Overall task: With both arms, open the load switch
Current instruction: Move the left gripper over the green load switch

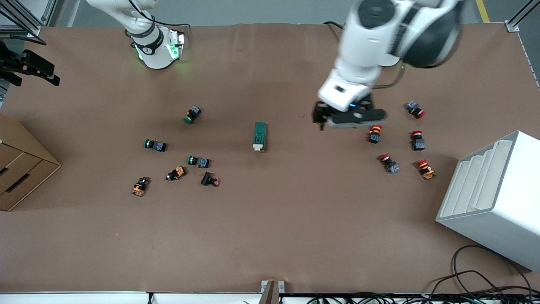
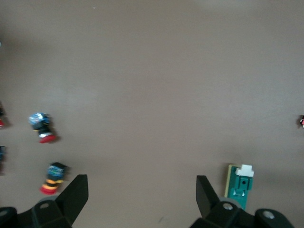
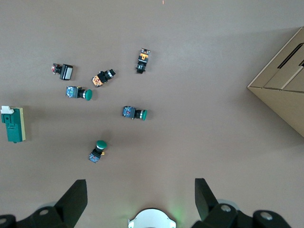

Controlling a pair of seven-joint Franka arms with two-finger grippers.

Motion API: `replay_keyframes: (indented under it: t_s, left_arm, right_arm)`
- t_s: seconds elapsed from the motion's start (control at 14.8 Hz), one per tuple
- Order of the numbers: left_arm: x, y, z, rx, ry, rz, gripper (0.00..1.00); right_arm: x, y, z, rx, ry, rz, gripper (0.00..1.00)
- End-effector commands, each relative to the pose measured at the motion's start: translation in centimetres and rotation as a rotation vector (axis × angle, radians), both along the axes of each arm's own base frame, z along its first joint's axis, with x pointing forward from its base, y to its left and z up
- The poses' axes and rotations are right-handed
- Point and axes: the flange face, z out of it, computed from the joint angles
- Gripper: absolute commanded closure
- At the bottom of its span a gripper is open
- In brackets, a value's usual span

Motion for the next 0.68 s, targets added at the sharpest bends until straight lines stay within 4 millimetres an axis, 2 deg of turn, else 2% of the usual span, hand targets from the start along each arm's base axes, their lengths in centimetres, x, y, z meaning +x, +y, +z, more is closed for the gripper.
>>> replay_keyframes:
  t_s: [0.0,0.14,0.27,0.34,0.47,0.61]
  left_arm:
    - [-3.5,-4.9,-3.4,0.016,-0.055,0.016,0.0]
    - [-6.6,-9.2,-7.9,0.092,-0.116,0.026,0.01]
    - [-8.8,-12.2,-12.5,0.146,-0.179,0.011,0.01]
    - [-10.5,-14.0,-14.4,0.131,-0.198,0.016,0.01]
    - [-13.2,-16.2,-17.9,0.126,-0.244,0.019,0.01]
    - [-16.4,-18.3,-21.2,0.154,-0.319,-0.058,0.02]
  right_arm:
    - [-0.5,0.0,0.1,-0.016,-0.007,0.001,0.0]
    - [-0.5,0.0,0.1,-0.016,-0.005,0.001,0.0]
    - [-0.5,0.0,0.2,-0.016,-0.005,0.001,0.0]
    - [-0.5,0.0,0.2,-0.016,-0.004,0.001,0.0]
    - [-0.6,0.0,0.2,-0.016,-0.002,0.001,0.0]
    - [-0.6,0.0,0.5,-0.016,-0.008,0.0,0.0]
